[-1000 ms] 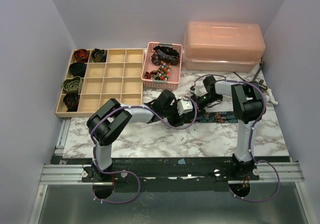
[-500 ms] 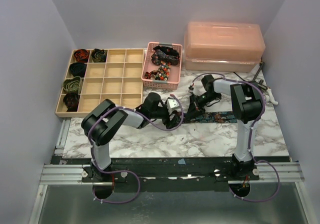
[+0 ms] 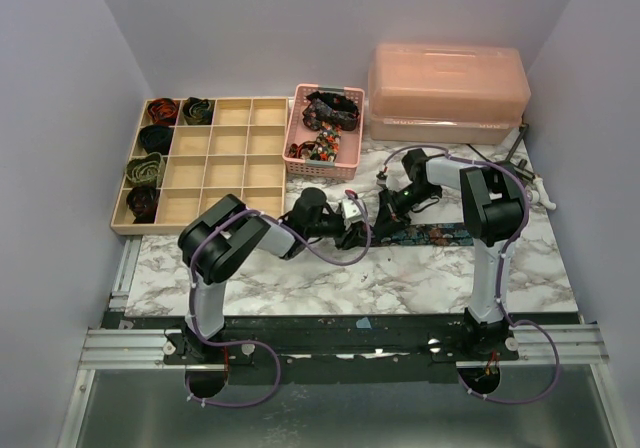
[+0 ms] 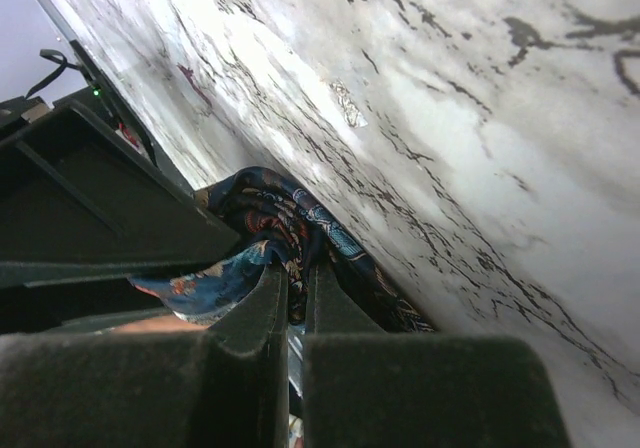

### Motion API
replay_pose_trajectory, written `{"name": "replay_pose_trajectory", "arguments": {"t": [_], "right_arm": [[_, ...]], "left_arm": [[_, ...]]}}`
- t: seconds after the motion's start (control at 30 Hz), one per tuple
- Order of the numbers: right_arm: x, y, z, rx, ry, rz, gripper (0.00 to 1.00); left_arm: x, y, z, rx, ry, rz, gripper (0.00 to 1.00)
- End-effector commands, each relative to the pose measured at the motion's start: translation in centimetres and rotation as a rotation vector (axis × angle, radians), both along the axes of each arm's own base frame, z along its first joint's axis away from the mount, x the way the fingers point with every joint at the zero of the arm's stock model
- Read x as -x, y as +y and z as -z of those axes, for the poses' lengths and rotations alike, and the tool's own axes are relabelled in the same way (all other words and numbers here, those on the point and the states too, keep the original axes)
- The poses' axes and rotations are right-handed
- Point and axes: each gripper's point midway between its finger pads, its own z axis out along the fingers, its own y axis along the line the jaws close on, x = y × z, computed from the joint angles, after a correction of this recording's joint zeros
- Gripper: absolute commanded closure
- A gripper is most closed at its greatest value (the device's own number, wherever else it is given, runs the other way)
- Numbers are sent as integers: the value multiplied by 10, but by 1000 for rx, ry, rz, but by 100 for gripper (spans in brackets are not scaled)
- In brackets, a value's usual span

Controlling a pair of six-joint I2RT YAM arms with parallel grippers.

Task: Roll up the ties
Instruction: Roll the tie at the center of the board.

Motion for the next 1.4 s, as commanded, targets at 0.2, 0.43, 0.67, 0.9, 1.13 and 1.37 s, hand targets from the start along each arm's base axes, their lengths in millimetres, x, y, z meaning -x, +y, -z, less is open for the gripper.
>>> {"name": "replay_pose_trajectory", "arguments": {"t": [0.2, 0.43, 0.67, 0.9, 1.13, 1.37], "right_arm": [[-5, -45, 75, 304, -132, -120, 100], [0, -35, 74, 266, -132, -138, 100], [-7, -22, 56, 184, -164, -128, 100], [-17, -32, 20, 139, -175, -113, 82], [-23, -56, -15, 74, -155, -70, 61], [-22, -51, -58, -50, -152, -11, 55]], "left_arm": [[4, -23, 32, -84, 37, 42, 62], [0, -17, 76, -257, 91, 13, 64], [12, 12, 110, -455, 122, 37, 70], [25, 39, 127, -653, 186, 63, 81], [37, 58, 137, -790, 217, 97, 85], [41, 63, 138, -840, 229, 114, 84]]}}
